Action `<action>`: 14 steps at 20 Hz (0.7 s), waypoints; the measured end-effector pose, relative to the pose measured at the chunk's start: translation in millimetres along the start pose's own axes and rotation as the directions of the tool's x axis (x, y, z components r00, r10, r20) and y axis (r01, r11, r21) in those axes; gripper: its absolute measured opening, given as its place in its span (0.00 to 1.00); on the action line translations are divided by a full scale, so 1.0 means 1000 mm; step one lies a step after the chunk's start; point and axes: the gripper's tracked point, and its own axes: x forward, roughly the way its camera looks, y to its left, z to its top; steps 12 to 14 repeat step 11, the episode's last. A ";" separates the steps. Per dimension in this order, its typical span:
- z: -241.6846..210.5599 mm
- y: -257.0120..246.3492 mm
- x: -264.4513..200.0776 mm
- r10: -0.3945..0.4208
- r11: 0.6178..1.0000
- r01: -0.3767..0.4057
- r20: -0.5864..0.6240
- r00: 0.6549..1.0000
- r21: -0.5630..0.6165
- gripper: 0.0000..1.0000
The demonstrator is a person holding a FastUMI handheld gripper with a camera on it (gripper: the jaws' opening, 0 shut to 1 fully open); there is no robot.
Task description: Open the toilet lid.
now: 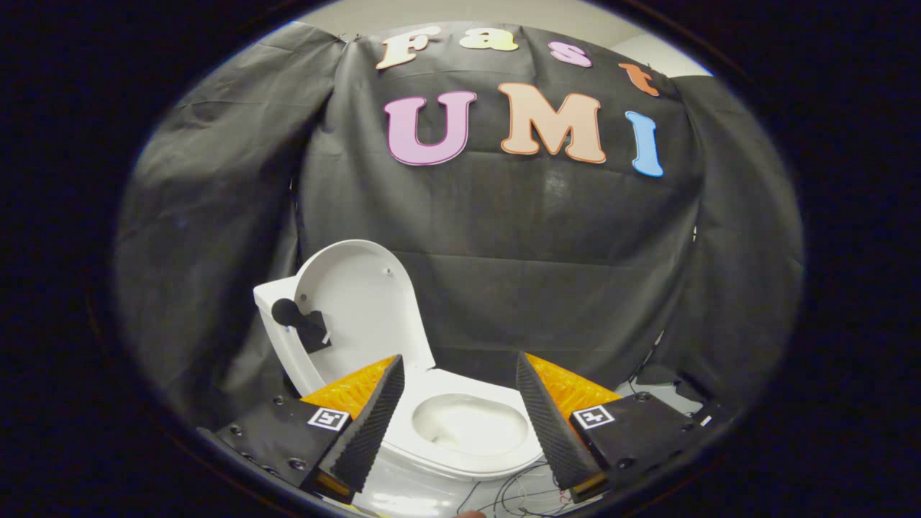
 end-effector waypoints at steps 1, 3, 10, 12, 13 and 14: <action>-0.004 -0.002 -0.004 0.014 1.000 -0.014 0.013 1.000 0.001 0.97; -0.014 -0.016 -0.011 0.002 1.000 -0.002 0.043 0.999 0.010 0.98; -0.009 -0.066 -0.015 -0.099 0.991 0.087 0.121 0.988 0.100 0.99; -0.008 -0.075 -0.013 -0.114 0.990 0.101 0.133 0.984 0.100 0.99; -0.008 -0.075 -0.013 -0.114 0.990 0.101 0.133 0.984 0.100 0.99; -0.008 -0.075 -0.013 -0.114 0.990 0.101 0.133 0.984 0.100 0.99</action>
